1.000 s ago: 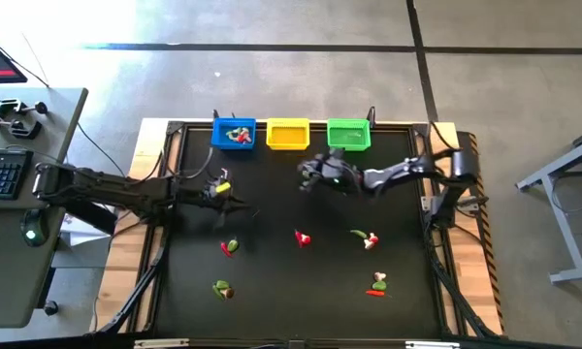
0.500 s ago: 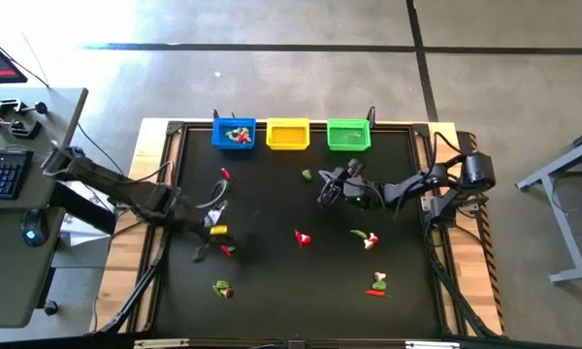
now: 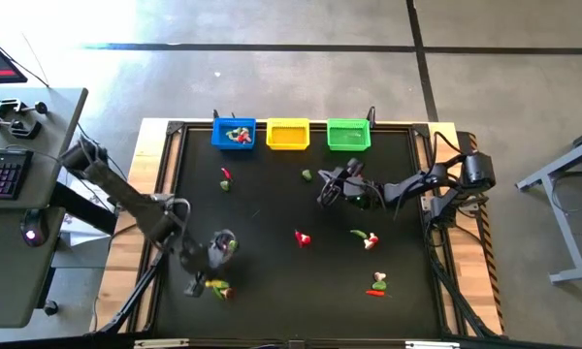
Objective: Sort produce into baskets
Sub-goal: Put the brown mushroom into the blue bin
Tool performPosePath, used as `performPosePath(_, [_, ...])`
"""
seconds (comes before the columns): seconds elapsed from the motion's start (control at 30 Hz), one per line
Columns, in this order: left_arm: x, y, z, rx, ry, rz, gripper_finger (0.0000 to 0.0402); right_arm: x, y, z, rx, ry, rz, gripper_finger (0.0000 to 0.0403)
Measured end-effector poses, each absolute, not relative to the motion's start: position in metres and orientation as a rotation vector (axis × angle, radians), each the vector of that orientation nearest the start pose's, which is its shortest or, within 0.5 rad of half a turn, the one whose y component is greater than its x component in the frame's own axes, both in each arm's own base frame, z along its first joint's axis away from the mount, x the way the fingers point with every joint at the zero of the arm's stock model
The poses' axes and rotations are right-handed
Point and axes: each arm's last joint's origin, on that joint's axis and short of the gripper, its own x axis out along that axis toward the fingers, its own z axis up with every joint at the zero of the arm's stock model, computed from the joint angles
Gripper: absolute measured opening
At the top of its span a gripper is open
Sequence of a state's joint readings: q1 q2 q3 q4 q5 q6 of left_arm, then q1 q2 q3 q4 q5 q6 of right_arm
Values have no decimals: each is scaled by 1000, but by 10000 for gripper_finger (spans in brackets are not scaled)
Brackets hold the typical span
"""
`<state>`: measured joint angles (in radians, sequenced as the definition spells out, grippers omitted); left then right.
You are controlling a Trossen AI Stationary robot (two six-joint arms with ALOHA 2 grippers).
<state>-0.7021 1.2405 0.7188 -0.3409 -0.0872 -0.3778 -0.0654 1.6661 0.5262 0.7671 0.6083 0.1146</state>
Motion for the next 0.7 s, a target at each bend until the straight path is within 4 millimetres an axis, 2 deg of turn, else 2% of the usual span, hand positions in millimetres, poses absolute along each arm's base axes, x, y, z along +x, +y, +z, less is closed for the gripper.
performPosePath(0.17, [192,-185,205,7,966,-416,128,286,-35,135,10,327,-671,0])
performPosePath(0.33, [203,-211,208,102,1011,-349,143,286,-35,136,-2,325,-667,0])
performPosePath(0.57, [223,-237,197,166,1151,-312,145,286,-35,136,-14,329,-662,0])
performPosePath(0.7, [229,-244,191,206,1237,-299,145,286,-35,136,-13,329,-658,0])
